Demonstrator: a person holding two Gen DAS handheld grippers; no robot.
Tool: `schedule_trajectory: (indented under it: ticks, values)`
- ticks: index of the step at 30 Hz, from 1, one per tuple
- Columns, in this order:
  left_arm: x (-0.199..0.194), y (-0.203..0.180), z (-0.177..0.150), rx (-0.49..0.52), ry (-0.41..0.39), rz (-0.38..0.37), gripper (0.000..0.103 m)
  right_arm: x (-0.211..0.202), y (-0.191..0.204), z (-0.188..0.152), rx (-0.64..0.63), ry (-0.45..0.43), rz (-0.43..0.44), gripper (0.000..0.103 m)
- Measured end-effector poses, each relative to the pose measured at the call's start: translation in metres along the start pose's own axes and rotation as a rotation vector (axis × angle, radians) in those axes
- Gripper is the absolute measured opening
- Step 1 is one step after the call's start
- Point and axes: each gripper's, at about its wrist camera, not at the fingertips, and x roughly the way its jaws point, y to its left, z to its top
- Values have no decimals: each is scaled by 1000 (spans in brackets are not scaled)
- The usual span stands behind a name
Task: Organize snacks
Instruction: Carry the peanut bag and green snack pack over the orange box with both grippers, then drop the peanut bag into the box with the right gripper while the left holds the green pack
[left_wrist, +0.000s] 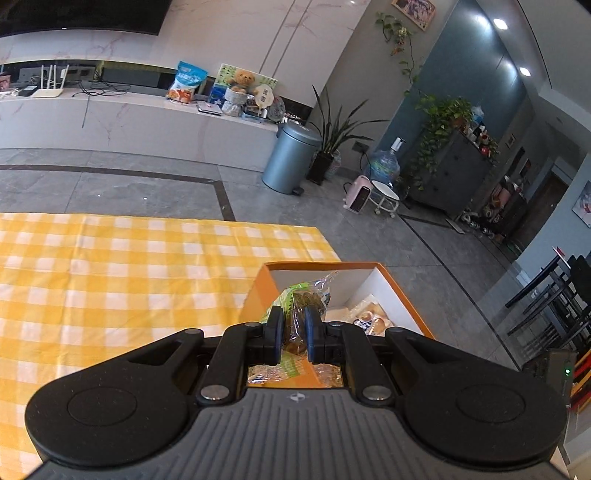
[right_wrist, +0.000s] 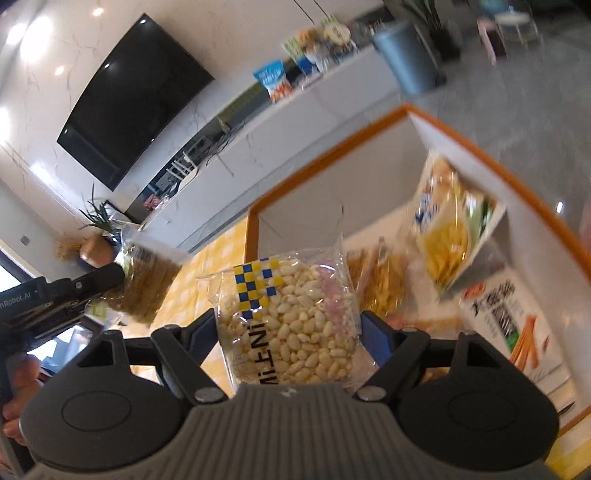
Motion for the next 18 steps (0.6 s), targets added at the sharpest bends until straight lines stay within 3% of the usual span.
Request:
schedule_trajectory:
  ticks: [3, 8, 10, 11, 14, 17, 18]
  values:
    - [4, -4, -3, 15, 9, -1, 13, 3, -3, -3, 38, 56, 64, 79]
    - [9, -14, -6, 34, 22, 6, 13, 5, 16, -11, -78, 190, 10, 81]
    - [9, -15, -6, 36, 19, 9, 13, 3, 18, -11, -98, 186, -47, 99]
    - [10, -17, -6, 36, 21, 7, 13, 2, 20, -11, -115, 177, -80, 100]
    - [9, -19, -7, 43, 24, 6, 13, -5, 22, -12, -156, 147, -176, 100]
    - [9, -19, -7, 39, 28, 7, 13, -18, 16, -10, -160, 92, -177, 99]
    - [8, -18, -8, 37, 29, 7, 13, -24, 17, -10, -171, 72, -168, 90]
